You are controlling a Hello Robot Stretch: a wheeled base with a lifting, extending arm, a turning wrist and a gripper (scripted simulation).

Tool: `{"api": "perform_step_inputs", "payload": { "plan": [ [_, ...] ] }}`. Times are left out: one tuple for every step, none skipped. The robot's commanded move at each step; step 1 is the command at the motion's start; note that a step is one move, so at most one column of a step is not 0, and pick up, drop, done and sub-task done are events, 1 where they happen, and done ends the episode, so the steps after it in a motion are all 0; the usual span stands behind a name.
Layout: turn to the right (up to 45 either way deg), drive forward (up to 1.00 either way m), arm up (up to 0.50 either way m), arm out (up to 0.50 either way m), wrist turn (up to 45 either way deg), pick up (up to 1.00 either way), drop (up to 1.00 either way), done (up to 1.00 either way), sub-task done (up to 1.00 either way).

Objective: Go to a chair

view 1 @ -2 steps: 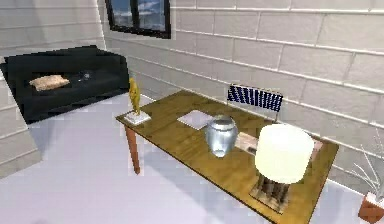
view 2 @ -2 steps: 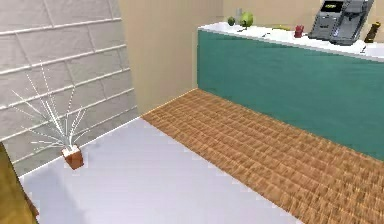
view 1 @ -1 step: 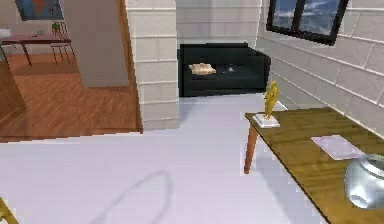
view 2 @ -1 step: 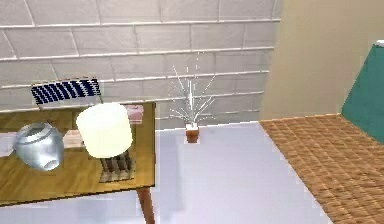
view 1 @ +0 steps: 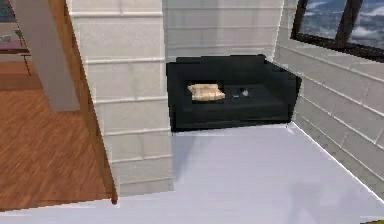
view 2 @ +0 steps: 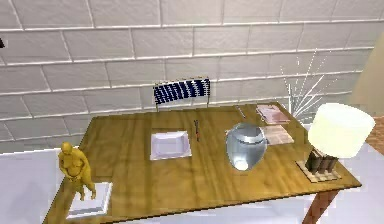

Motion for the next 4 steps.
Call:
{"api": "perform_step_inputs", "payload": {
  "plan": [
    [0.0, 0.7, 0.0, 0.0, 0.0, 0.0, 0.0, 0.0, 0.0],
    [45.0, 0.0, 0.0, 0.0, 0.0, 0.0, 0.0, 0.0, 0.0],
    [24.0, 0.0, 0.0, 0.0, 0.0, 0.0, 0.0, 0.0, 0.0],
    [0.0, 0.1, 0.0, 0.0, 0.0, 0.0, 0.0, 0.0, 0.0]
  ]
}}
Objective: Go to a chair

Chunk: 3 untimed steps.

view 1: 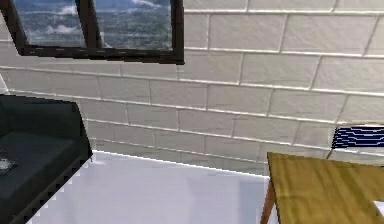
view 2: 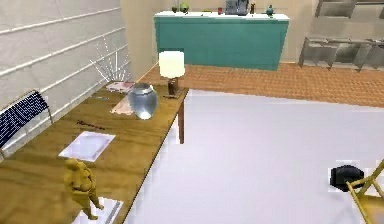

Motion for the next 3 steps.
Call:
{"api": "perform_step_inputs", "payload": {
  "plan": [
    [6.0, 0.0, 0.0, 0.0, 0.0, 0.0, 0.0, 0.0, 0.0],
    [0.0, 1.0, 0.0, 0.0, 0.0, 0.0, 0.0, 0.0, 0.0],
    [12.0, 0.0, 0.0, 0.0, 0.0, 0.0, 0.0, 0.0, 0.0]
  ]
}}
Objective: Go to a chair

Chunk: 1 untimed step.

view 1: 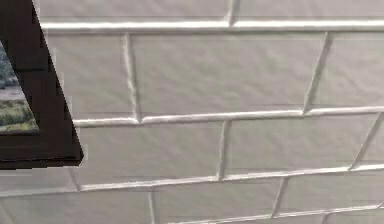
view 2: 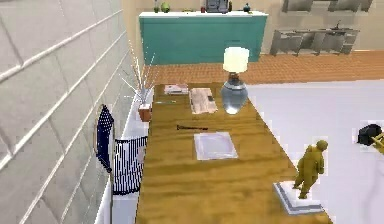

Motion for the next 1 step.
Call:
{"api": "perform_step_inputs", "payload": {
  "plan": [
    [0.0, 0.15, 0.0, 0.0, 0.0, 0.0, 0.0, 0.0, 0.0]
  ]
}}
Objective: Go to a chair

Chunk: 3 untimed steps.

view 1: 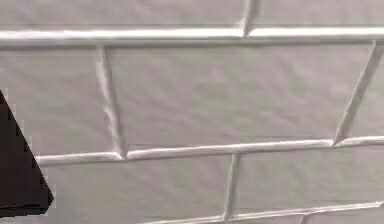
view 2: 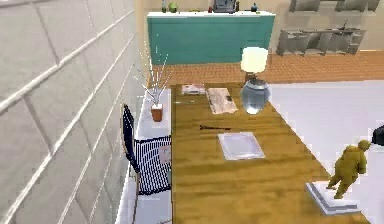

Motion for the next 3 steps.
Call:
{"api": "perform_step_inputs", "payload": {
  "plan": [
    [45.0, 0.0, 0.0, 0.0, 0.0, 0.0, 0.0, 0.0, 0.0],
    [36.0, 0.0, 0.0, 0.0, 0.0, 0.0, 0.0, 0.0, 0.0],
    [0.0, 0.0, 0.0, 0.0, 0.0, 0.0, 0.0, 1.0, 0.0]
  ]
}}
